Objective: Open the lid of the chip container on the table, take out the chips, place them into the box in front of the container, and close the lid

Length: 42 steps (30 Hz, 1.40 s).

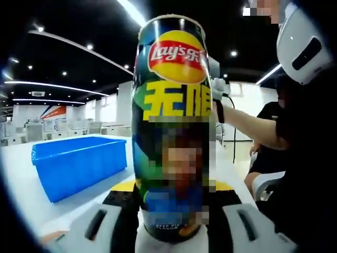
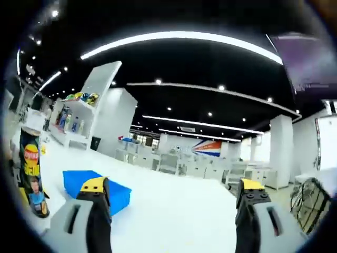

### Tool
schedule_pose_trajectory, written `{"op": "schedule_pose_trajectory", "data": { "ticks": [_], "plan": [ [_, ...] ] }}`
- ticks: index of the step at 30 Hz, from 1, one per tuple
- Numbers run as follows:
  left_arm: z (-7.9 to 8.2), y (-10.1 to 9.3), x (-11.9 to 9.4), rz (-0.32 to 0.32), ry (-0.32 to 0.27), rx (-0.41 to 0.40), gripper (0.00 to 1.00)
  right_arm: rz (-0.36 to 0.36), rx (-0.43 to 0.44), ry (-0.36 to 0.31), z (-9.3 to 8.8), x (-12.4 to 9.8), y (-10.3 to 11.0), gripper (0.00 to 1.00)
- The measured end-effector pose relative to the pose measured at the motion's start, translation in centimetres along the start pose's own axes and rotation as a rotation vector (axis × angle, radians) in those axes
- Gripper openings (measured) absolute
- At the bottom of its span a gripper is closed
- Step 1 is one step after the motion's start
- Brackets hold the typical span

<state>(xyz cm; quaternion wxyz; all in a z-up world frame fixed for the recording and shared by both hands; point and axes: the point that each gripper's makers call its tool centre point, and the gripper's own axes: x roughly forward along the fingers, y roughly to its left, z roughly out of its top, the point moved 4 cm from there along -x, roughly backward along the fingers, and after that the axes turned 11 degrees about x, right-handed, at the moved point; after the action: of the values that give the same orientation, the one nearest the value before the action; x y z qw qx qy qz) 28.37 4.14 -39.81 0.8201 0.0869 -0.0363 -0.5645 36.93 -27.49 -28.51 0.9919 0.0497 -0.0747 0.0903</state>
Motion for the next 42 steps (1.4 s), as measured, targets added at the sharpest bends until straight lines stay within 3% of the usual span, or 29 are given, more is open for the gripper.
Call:
{"op": "schedule_pose_trajectory", "data": {
  "ticks": [3,7,11,17,18,26,34,37,42],
  "plan": [
    [0.0,0.0,0.0,-0.001,0.000,0.000,0.50,-0.068,0.047,0.071,-5.1,-0.7,-1.8,0.96],
    [0.0,0.0,0.0,-0.002,-0.001,0.000,0.50,-0.130,0.044,0.143,-9.5,-1.4,-2.8,0.94],
    [0.0,0.0,0.0,-0.003,-0.002,0.001,0.50,-0.160,0.028,0.232,-12.5,-1.8,-2.8,0.88],
    [0.0,0.0,0.0,-0.004,-0.003,0.001,0.50,-0.190,0.074,0.274,-13.3,-1.9,-2.8,0.76],
    [0.0,0.0,0.0,-0.004,-0.003,0.001,0.50,-0.209,0.088,0.304,-13.8,-2.0,-3.0,0.76],
    [0.0,0.0,0.0,-0.005,-0.004,0.000,0.50,-0.232,0.120,0.363,-14.8,-2.3,-3.2,0.67],
    [0.1,-0.1,0.0,-0.007,-0.005,0.001,0.50,-0.237,0.074,0.358,-14.8,-2.3,-3.2,0.58],
    [0.1,0.0,0.0,-0.007,-0.005,0.001,0.50,-0.239,0.066,0.358,-14.7,-2.4,-3.3,0.47],
    [0.1,0.0,0.0,-0.007,-0.005,0.002,0.50,-0.236,0.062,0.366,-14.4,-2.6,-3.3,0.47]
  ]
}}
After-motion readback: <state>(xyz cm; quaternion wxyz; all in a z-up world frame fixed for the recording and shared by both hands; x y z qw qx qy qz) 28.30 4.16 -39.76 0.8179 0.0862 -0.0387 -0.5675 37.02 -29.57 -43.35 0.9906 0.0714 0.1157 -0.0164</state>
